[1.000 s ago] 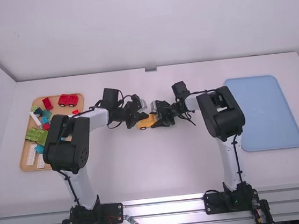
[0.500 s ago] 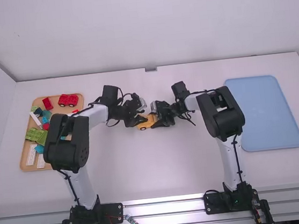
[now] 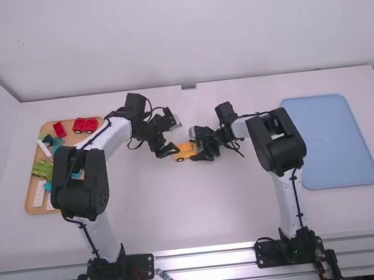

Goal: Assemble lego blocks to make yellow taxi

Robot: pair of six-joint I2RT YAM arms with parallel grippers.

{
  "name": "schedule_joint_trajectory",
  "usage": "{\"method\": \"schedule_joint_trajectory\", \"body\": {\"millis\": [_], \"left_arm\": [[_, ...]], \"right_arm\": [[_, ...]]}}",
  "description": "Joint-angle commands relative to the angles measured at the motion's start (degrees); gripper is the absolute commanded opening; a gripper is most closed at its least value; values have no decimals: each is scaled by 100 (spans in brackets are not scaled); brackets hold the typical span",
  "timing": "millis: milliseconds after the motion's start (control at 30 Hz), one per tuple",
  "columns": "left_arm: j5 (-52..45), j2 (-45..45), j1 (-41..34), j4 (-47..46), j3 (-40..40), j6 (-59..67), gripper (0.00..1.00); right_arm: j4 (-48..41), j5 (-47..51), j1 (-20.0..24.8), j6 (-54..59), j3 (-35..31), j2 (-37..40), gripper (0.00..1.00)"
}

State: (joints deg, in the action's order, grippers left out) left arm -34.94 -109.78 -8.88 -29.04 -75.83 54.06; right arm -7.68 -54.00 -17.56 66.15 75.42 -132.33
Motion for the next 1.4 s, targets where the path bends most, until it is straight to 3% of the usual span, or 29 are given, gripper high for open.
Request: {"method": "schedule_joint_trajectory", "body": {"millis": [0,233,467,667,833,1000,1367], "left_arm": [[42,338,118,50,194,55,99],[304,797,208,1224,1195,-584,99],[835,1307,216,3082,2482,-1541,99],[1078,1659,214,3467,2915,-1720,99],[1493,1691,214,3539,2959,-2081,99],[1780,1691,214,3536,2959,-2468,99],[1791,1689,214,3582,2959,-2643,99]], "right_arm": [[-26,203,20,-26,42,-88,82],[83,160,-44,-42,37,-88,93],[94,-4,-50,-28,37,-90,92],[125,-15,-166,-9,26,-90,89],[221,7,-271,-39,26,-90,82],[240,7,-278,-35,26,-90,50],[566,4,-205,-605,28,-88,45]]}}
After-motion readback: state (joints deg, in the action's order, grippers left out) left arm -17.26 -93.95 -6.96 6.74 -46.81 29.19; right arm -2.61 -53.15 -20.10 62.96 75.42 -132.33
